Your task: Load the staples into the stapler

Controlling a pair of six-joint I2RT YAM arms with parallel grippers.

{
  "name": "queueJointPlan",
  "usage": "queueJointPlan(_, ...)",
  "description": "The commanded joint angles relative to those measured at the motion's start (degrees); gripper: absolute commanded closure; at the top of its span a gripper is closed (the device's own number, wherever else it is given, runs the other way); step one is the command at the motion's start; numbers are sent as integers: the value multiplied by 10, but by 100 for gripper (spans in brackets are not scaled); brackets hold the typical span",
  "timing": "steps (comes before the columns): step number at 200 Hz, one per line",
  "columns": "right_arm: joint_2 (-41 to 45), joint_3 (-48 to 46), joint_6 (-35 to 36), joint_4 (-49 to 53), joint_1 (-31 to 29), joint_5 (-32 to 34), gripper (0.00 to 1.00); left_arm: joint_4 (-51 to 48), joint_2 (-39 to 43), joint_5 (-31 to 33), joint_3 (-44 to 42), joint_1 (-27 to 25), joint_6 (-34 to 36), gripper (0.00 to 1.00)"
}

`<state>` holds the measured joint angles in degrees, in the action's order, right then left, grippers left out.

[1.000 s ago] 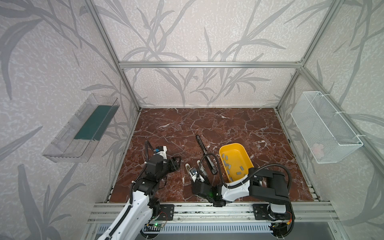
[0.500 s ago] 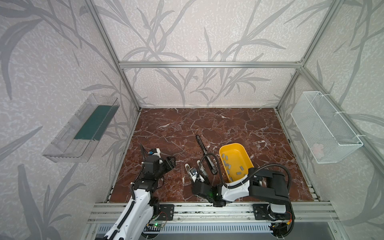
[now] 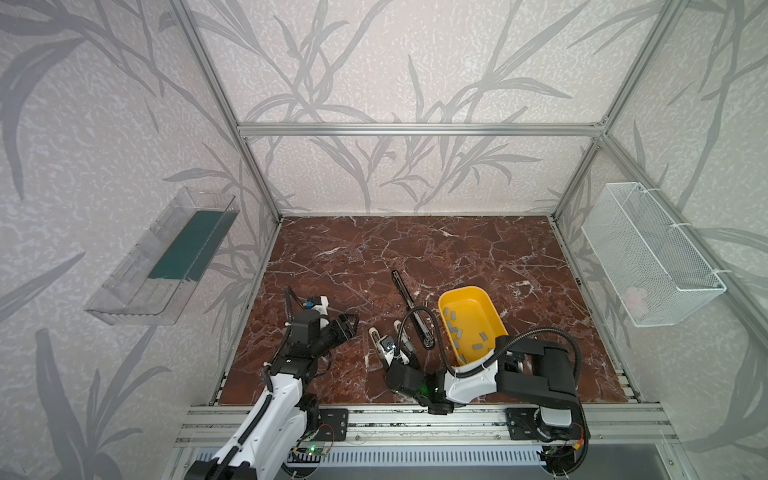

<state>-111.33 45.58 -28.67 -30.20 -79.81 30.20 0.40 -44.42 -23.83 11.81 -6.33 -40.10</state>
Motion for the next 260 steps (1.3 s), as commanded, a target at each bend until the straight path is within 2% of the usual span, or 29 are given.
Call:
queueJointPlan(1,-35,-13,0,61,3,-55,81,31,-24,-12,1,-15,5,34)
queueJointPlan(57,-40,-4,1,65,3,-59,82,96,-124,37,14,-96,-7,38)
queueJointPlan(90,-40,-3,-1,63,3,-64,82,98,-160,14,33,-114,-6,43)
queueJointPlan(166,-32,-8,-8,60,9,-60,80,122,-125,56,-27,-190,-16,42)
queueJointPlan(199,-16,-17,-7,58,9,-54,77,118,-111,66,-37,-199,-18,44)
queueJointPlan(260,24,-29,-2,62,8,-57,60,101,-70,87,-51,-204,-21,43)
